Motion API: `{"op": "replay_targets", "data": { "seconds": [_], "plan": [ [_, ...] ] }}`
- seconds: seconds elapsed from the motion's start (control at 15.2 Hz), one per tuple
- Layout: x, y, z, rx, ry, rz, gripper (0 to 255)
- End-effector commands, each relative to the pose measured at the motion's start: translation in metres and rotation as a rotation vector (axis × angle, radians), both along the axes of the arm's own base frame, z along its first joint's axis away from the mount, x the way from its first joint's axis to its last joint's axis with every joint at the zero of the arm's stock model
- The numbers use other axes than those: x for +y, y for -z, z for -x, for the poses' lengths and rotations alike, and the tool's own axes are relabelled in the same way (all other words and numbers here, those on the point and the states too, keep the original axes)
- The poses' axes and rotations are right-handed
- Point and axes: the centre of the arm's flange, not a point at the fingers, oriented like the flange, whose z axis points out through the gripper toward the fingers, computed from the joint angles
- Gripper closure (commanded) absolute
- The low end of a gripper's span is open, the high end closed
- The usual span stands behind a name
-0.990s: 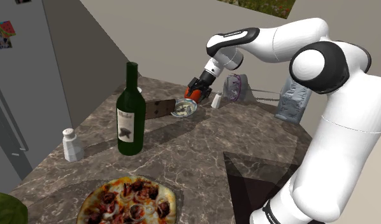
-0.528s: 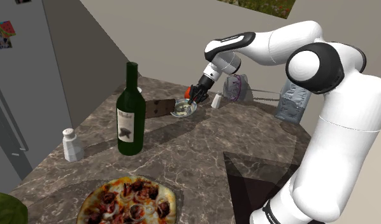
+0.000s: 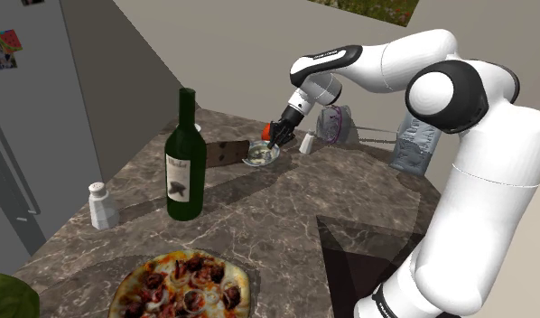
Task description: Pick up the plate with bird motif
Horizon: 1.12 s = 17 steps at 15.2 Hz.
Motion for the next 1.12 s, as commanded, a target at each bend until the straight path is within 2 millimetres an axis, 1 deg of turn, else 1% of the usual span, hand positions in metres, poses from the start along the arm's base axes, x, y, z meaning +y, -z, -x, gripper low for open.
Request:
{"op": "replay_targets", "data": {
  "seconds": [0.0,0.92,1.06],
  "plan": [
    [0.0,-0.004,0.0,0.003,0.0,0.001,255],
    [0.0,-0.078,0.0,0.003,0.0,0.001,255],
    [0.0,-0.079,0.0,0.003,0.0,0.001,255]
  ]
}}
